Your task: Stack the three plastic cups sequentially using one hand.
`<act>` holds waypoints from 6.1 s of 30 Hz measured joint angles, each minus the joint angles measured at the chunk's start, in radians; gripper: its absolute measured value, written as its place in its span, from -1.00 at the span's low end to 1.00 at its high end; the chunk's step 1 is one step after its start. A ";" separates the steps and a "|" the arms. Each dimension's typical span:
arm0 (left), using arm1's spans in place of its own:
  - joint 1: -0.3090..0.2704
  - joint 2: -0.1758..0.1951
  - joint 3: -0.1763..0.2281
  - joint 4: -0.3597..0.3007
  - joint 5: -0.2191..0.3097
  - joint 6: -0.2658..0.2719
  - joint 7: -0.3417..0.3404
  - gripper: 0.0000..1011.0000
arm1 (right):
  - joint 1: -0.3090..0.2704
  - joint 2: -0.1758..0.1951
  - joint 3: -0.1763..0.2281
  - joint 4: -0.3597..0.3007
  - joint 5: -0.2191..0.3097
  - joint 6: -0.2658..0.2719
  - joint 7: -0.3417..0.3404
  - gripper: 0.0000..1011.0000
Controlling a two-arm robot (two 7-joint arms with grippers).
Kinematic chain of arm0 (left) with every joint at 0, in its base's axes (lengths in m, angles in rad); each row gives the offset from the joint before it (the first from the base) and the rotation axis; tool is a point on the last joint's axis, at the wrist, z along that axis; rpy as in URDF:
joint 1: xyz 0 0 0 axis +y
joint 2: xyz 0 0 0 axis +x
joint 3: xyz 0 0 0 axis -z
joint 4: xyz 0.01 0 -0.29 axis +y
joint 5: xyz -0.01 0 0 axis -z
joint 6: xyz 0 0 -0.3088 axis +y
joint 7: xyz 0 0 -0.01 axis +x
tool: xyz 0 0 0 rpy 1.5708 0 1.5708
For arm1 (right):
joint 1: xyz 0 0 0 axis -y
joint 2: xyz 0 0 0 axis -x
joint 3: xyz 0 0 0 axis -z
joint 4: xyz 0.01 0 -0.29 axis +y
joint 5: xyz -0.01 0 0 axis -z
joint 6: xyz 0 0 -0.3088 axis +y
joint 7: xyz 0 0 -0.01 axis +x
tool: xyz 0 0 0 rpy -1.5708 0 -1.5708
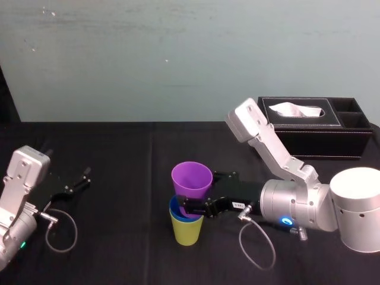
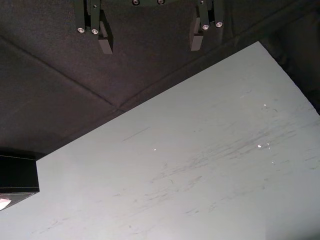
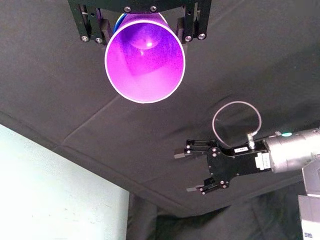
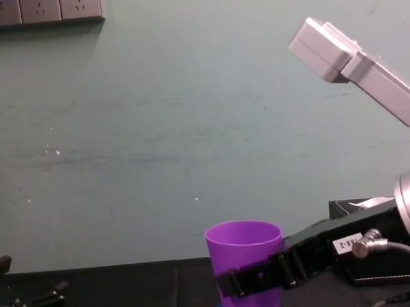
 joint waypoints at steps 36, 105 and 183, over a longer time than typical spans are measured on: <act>0.000 0.000 0.000 0.000 0.000 0.000 0.000 0.98 | 0.044 0.007 -0.053 0.068 0.067 -0.074 -0.043 0.44; 0.000 0.000 0.000 0.000 0.000 0.000 0.000 0.98 | 0.026 0.033 -0.082 0.096 0.102 -0.215 -0.075 0.98; 0.000 0.000 0.000 0.000 0.000 0.000 0.000 0.98 | -0.245 -0.122 0.158 0.187 -0.024 -0.397 -0.503 0.98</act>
